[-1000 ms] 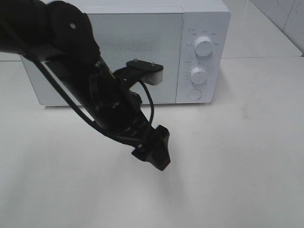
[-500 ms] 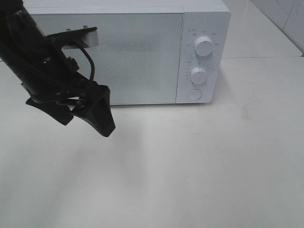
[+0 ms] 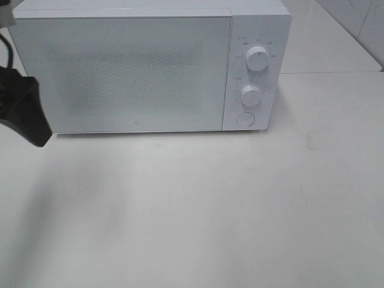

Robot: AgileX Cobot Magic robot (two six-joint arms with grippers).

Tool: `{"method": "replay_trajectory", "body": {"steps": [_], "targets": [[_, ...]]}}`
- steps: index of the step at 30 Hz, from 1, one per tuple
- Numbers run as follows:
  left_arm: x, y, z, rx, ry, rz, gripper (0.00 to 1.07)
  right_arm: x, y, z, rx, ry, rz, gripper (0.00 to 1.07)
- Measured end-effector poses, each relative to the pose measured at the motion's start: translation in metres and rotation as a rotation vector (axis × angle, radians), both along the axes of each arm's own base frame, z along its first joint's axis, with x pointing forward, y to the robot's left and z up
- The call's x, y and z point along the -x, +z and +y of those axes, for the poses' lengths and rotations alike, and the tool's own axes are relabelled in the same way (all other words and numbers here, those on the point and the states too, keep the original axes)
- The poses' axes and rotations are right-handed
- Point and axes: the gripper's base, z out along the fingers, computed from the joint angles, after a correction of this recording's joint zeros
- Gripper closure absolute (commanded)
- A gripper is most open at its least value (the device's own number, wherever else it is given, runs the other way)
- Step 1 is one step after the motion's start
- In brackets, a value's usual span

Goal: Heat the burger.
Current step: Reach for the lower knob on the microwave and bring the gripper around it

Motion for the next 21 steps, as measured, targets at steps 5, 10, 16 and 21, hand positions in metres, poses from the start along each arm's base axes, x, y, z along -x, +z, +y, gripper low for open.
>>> {"method": "replay_trajectory", "body": {"steps": [5,10,16,21], "targets": [[0.019,-0.001,0.033,-0.022,0.101,0.005,0.06,0.0,0.0,0.0,0.0,0.0,0.0,0.31],[0.041,0.002,0.062,-0.05,0.2,-0.021,0.06,0.0,0.0,0.0,0.0,0.0,0.0,0.31],[0.073,0.003,0.085,-0.095,0.312,-0.065,0.06,0.0,0.0,0.0,0.0,0.0,0.0,0.31],[0.103,0.001,0.086,-0.111,0.328,-0.131,0.06,0.0,0.0,0.0,0.0,0.0,0.0,0.31]]}}
